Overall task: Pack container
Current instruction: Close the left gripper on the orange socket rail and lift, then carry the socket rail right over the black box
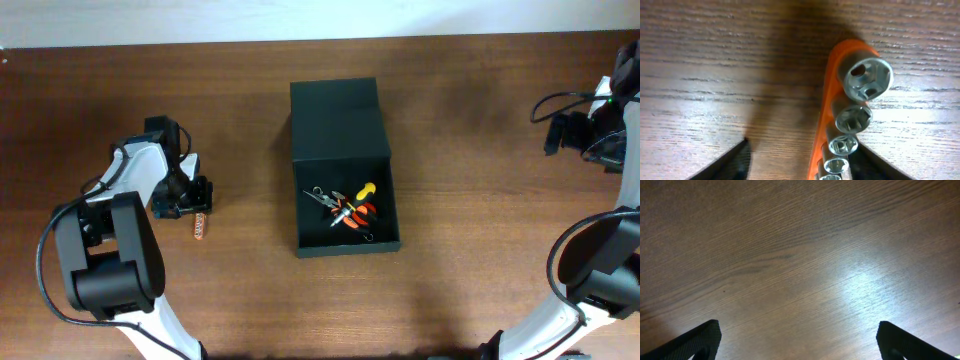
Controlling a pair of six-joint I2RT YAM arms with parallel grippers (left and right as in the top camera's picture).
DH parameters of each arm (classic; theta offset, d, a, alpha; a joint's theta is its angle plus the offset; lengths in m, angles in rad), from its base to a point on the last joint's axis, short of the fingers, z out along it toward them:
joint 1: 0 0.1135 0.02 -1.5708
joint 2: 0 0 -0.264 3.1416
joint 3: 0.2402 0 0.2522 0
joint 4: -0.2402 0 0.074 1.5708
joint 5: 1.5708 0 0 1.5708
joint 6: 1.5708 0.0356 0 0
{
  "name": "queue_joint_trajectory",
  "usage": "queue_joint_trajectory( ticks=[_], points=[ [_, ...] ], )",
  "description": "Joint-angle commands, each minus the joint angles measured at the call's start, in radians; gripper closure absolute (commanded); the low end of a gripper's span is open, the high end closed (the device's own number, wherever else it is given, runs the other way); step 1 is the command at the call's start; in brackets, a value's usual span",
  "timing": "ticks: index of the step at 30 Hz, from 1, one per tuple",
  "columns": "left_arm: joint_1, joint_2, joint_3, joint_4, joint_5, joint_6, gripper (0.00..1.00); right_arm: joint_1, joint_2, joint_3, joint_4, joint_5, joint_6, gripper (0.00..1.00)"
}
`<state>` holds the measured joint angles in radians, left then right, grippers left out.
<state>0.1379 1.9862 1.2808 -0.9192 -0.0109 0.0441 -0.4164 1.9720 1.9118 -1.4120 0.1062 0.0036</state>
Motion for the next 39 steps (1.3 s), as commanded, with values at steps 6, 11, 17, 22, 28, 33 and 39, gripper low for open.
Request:
queue_joint_trajectory(
  ticks=[6,11,17,22,28,33,39],
  points=[
    [0.000,0.011,-0.027,0.026,0.061,-0.033,0.67,-0.003,-0.018,-0.004,0.000,-0.002,0.009,0.01],
    [0.000,0.011,-0.027,0.026,0.061,-0.033,0.82,-0.003,-0.018,-0.004,0.000,-0.002,0.009,0.01],
    [0.000,0.011,-0.026,0.026,0.061,-0.034,0.98,-0.003,-0.018,-0.004,0.000,-0.002,0.009,0.01],
    [0.000,0.011,-0.022,0.022,0.061,-0.034,0.98,-0.003,-0.018,-0.004,0.000,-0.002,0.009,0.01],
    [0.000,0.011,0.101,-0.074,0.061,-0.034,0.98,-0.003,-0.018,-0.004,0.000,-0.002,0.009,0.01],
    [-0.010,0.011,0.290,-0.223,0.060,-0.031,0.98,-0.003,-0.018,-0.004,0.000,-0.002,0.009,0.01],
    [-0.090,0.011,0.542,-0.378,0.060,0.029,0.98,-0.003,-0.018,-0.004,0.000,-0.002,0.009,0.01]
  ],
)
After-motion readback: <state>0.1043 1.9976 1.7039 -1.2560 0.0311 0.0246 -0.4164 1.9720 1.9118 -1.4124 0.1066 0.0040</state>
